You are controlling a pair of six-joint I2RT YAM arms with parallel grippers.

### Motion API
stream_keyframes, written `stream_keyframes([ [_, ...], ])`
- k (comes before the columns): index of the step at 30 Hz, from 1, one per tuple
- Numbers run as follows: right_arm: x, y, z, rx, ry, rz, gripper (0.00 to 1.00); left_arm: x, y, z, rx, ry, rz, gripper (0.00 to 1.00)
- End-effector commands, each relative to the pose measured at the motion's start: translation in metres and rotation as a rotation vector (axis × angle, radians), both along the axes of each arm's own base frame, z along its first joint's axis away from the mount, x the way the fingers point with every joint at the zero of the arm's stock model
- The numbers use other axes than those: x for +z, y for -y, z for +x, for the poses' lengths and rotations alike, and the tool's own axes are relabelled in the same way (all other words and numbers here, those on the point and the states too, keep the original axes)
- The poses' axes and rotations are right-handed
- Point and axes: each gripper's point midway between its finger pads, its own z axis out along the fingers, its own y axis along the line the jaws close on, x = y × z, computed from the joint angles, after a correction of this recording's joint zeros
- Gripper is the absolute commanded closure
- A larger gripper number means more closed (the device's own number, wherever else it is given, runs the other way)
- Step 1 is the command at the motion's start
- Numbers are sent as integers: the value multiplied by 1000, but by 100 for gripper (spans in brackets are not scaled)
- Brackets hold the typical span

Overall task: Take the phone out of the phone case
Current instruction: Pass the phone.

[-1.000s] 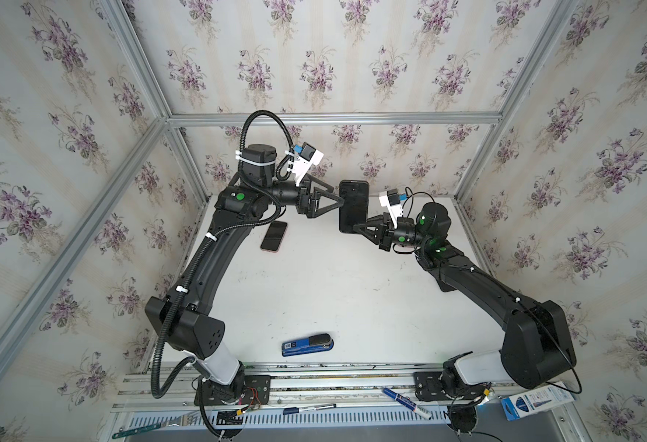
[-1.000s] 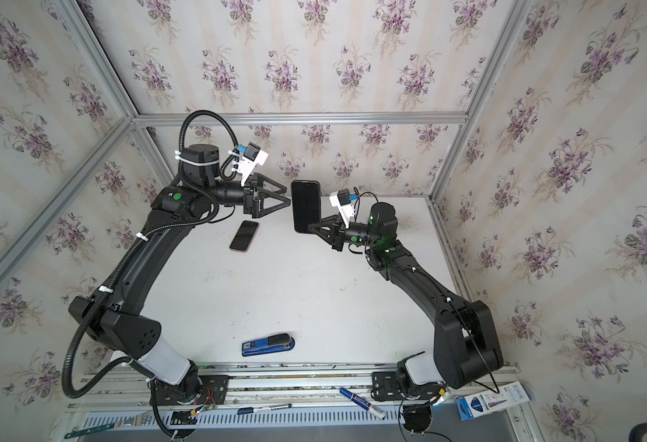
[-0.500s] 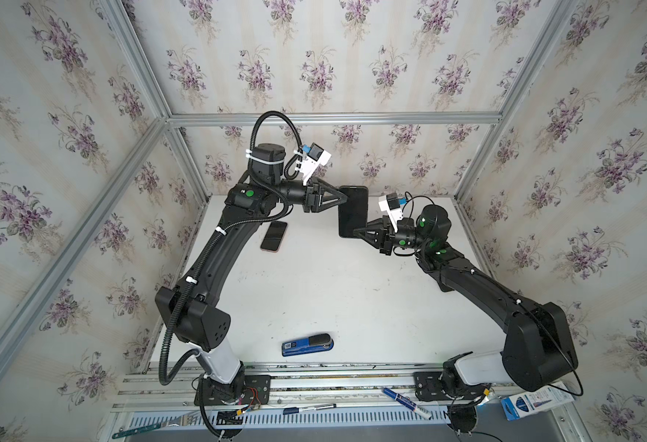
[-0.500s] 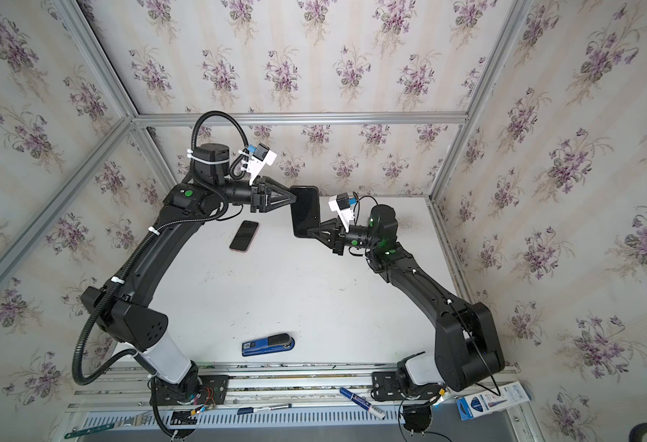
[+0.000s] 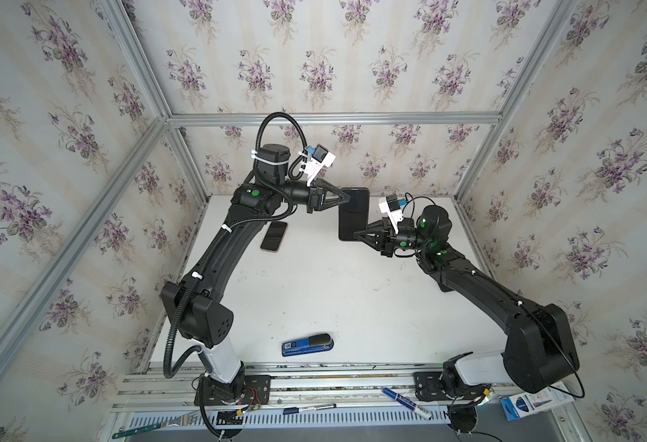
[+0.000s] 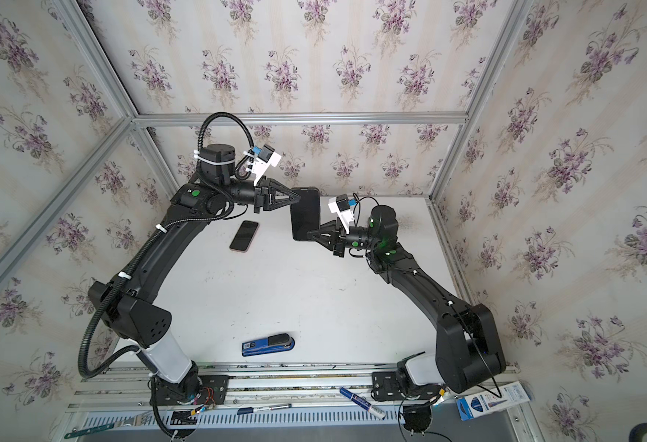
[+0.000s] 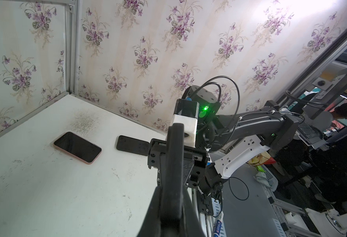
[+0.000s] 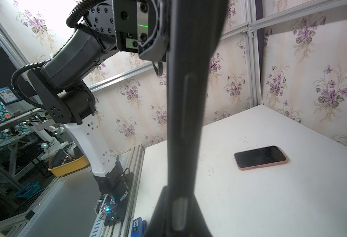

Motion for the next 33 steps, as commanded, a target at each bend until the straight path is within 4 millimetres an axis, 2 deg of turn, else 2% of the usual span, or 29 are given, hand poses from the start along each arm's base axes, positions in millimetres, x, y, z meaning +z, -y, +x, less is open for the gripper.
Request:
stream_keyframes([
  [1,11,4,16,-105,60,8,95,3,0,-2,4,-60,-6,95],
  [3,17,10,26,-193,45,17,69,9,-3,4,58,-57,-3,98],
  [5,21,19,39,-309,-7,27,54,17,-10,20,168,-58,6,100],
  [6,23,27,47,-385,-56,41,49,22,-14,29,229,-65,5,100],
  [8,30,39,54,-481,-122,80,46,33,-20,45,320,-90,-14,100],
  [12,54,66,50,-637,-196,181,40,63,-33,64,454,-147,-92,100],
  [15,72,88,40,-750,-226,214,36,79,-44,76,542,-223,-175,100],
  [17,74,105,35,-838,-303,213,34,86,-51,82,596,-275,-226,100],
  [19,76,112,26,-871,-362,175,31,97,-50,82,592,-321,-300,100],
  [23,72,108,18,-847,-496,151,28,106,-51,85,609,-435,-404,100],
  [28,70,79,24,-665,-650,327,28,109,-50,82,635,-549,-493,100],
  [33,81,56,28,-574,-630,420,28,101,-57,77,667,-651,-572,100],
])
